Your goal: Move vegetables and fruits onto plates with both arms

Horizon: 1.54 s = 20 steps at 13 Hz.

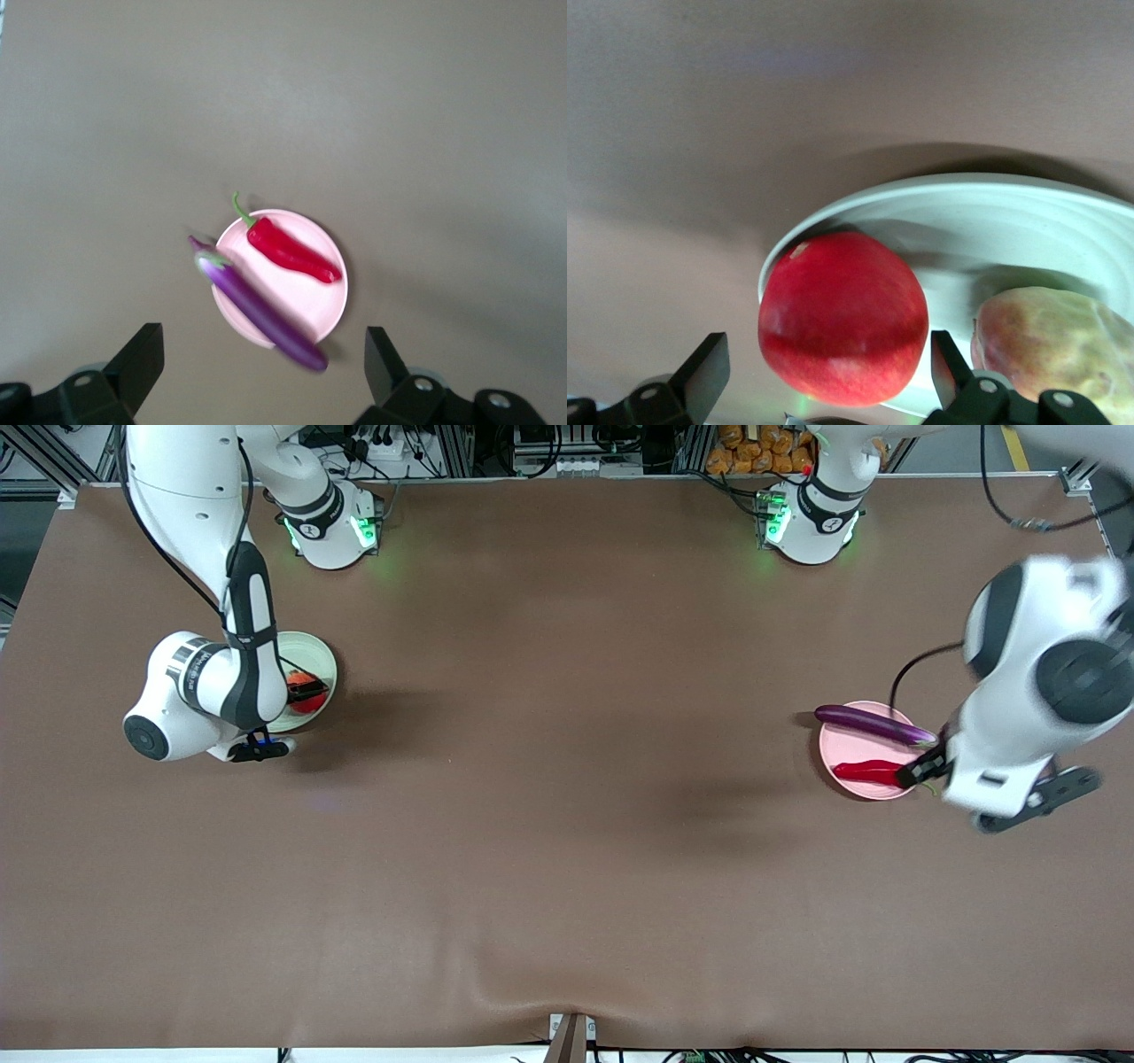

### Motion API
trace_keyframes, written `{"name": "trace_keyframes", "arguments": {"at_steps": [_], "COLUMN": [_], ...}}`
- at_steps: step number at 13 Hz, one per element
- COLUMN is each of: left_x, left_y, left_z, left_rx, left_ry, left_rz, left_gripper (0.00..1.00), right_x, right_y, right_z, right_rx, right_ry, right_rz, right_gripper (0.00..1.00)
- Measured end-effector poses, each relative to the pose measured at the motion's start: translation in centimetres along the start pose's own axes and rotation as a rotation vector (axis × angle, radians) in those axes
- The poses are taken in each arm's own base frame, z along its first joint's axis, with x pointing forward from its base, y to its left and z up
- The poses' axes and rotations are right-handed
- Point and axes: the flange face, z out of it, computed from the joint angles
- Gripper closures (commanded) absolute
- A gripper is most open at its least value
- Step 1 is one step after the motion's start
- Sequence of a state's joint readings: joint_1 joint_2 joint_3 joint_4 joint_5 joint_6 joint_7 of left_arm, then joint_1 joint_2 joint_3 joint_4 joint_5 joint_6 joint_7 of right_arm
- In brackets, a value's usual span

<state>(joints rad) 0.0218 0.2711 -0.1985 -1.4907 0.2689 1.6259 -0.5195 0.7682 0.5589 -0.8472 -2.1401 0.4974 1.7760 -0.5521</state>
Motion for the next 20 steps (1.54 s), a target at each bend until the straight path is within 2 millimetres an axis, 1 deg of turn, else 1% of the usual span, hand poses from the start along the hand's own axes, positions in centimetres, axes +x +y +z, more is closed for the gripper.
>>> {"name": "trace_keyframes", "arguments": {"at_steps": [1, 2, 3, 4, 5, 7, 8, 9, 10, 11, 12, 13, 15, 16, 17, 19, 20], "left_x": [-0.9, -2.0, -3.3, -4.7, -6.0, -7.9, -8.3, -8.4, -8.5, -8.6, -8.9, -9.2, -9.5, -9.5, -9.5, -9.5, -9.6], "left_y": [-1.1, -1.7, -2.2, -2.7, -3.4, -5.7, -6.8, -7.4, -7.7, -7.6, -7.4, -7.3, -7.5, -7.5, -7.5, -7.4, -7.3], "left_z": [-2.0, -3.8, -5.7, -7.3, -8.6, -9.8, -10.0, -10.1, -10.2, -10.2, -10.4, -10.7, -11.1, -11.1, -11.1, -11.1, -11.1], "left_rx": [-0.038, -0.066, -0.091, -0.102, -0.102, -0.093, -0.092, -0.094, -0.097, -0.110, -0.138, -0.168, -0.198, -0.202, -0.203, -0.203, -0.203], "left_ry": [-0.004, -0.005, -0.003, 0.000, 0.007, 0.002, 0.001, 0.001, 0.000, -0.008, -0.016, -0.019, -0.021, -0.022, -0.023, -0.023, -0.022], "left_rz": [0.060, 0.094, 0.122, 0.160, 0.211, 0.313, 0.342, 0.355, 0.359, 0.363, 0.366, 0.368, 0.363, 0.364, 0.364, 0.365, 0.368], "left_gripper": [0.00, 0.00, 0.00, 0.00, 0.00, 0.00, 0.00, 0.00, 0.00, 0.00, 0.00, 0.00, 0.00, 0.00, 0.00, 0.00, 0.00], "right_x": [0.0, 0.2, 0.4, 0.7, 1.0, 1.4, 1.6, 1.8, 1.9, 2.1, 2.1, 1.9, 0.7, -0.1, -1.0, -3.1, -4.7], "right_y": [-0.4, -1.1, -2.1, -3.2, -4.5, -7.4, -9.3, -11.4, -13.0, -14.0, -14.1, -13.2, -10.1, -9.4, -9.5, -10.4, -10.6], "right_z": [-0.3, -1.1, -2.6, -4.6, -7.0, -12.5, -15.7, -19.0, -22.1, -25.2, -28.4, -31.1, -35.3, -36.6, -37.5, -38.8, -39.6], "right_rx": [0.010, 0.022, 0.032, 0.035, 0.033, 0.010, -0.015, -0.043, -0.063, -0.071, -0.064, -0.053, -0.051, -0.064, -0.080, -0.056, -0.030], "right_ry": [-0.009, -0.020, -0.026, -0.023, -0.011, 0.039, 0.087, 0.146, 0.210, 0.278, 0.348, 0.414, 0.506, 0.526, 0.525, 0.510, 0.505], "right_rz": [-0.007, -0.019, -0.039, -0.061, -0.080, -0.126, -0.164, -0.206, -0.244, -0.281, -0.312, -0.329, -0.321, -0.317, -0.306, -0.240, -0.195], "right_gripper": [0.00, 0.00, 0.00, 0.00, 0.00, 0.00, 0.00, 0.00, 0.00, 0.00, 0.00, 0.00, 0.00, 0.00, 0.00, 0.00, 0.00]}}
